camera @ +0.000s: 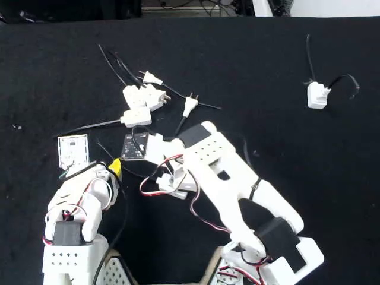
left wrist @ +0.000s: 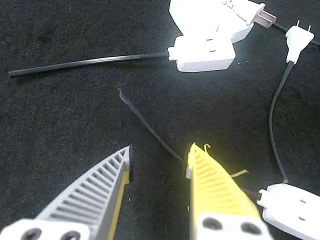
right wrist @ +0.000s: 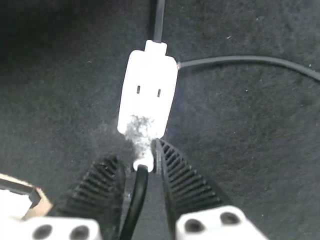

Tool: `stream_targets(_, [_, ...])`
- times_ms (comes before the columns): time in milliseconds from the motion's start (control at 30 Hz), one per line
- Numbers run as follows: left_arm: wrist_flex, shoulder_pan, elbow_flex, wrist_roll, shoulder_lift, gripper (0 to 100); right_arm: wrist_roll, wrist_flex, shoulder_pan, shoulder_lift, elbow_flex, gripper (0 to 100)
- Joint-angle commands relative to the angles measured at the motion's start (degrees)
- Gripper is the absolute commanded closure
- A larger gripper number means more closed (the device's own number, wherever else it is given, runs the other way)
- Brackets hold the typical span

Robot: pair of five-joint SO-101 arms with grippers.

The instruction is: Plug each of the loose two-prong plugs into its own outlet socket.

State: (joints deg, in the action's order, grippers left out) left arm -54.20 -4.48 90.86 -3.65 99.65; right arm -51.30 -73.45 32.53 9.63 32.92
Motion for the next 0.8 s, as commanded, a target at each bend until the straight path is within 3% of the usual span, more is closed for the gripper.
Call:
stream_targets(0, [-0.2,0.5,-3.5,0.4,0.5,81,0.7,1.1,1.1,0.1,0.0,98.8])
stream_targets(333, [-0.2,0.5,-3.6,0.4,0.5,81,0.8,0.7,1.1,0.7,0.0,98.3])
stream_targets(533, [-0.2,0.5,-3.6,0.4,0.5,81,5.7,0.6,1.1,0.7,-2.3,84.2])
stream_targets(767, [-0.2,0.5,-3.6,0.4,0.5,81,5.9,-6.9,3.2,5.8,-7.3,84.4])
